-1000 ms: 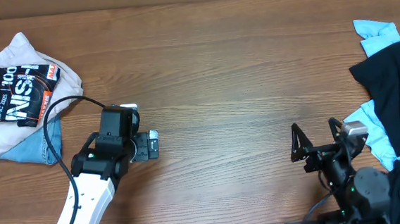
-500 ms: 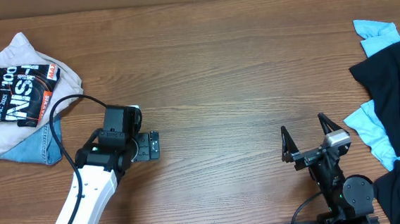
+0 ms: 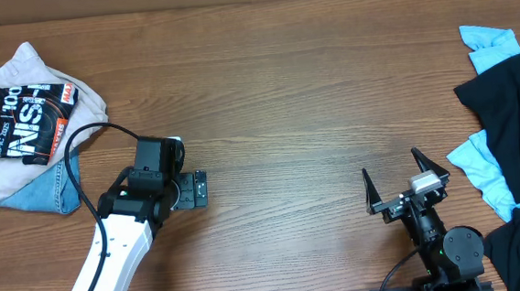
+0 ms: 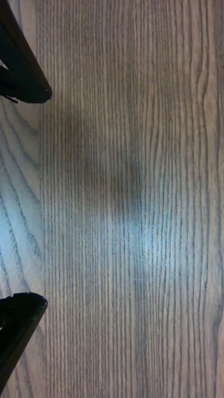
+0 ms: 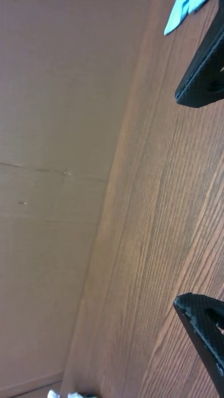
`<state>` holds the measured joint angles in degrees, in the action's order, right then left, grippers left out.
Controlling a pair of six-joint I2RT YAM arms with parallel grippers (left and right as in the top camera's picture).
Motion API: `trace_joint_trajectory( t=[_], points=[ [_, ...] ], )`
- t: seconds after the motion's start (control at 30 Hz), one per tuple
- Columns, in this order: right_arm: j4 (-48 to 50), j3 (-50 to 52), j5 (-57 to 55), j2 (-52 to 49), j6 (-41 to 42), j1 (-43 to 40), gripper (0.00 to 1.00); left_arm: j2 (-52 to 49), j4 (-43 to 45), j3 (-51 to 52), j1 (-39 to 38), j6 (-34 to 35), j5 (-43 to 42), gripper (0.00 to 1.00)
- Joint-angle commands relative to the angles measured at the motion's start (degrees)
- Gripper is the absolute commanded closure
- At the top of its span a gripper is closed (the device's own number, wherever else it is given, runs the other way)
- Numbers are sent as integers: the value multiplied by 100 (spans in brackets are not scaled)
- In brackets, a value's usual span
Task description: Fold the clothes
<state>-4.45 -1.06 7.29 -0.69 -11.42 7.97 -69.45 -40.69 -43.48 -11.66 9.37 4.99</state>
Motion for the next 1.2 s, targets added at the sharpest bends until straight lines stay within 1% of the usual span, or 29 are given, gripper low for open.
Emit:
trace_joint_trajectory(
  t=[0.0,0.8,1.0,1.17],
  points=[
    [35,59,33,52,-61,26,0,-31,7,28,-37,96,55,0],
    [35,59,33,52,-61,26,0,31,7,31,-37,96,55,0],
    [35,59,33,52,-61,26,0,704,-26,33,-24,96,57,0],
    [35,59,33,52,-61,26,0,1543,28,186,149,96,72,0]
  ],
)
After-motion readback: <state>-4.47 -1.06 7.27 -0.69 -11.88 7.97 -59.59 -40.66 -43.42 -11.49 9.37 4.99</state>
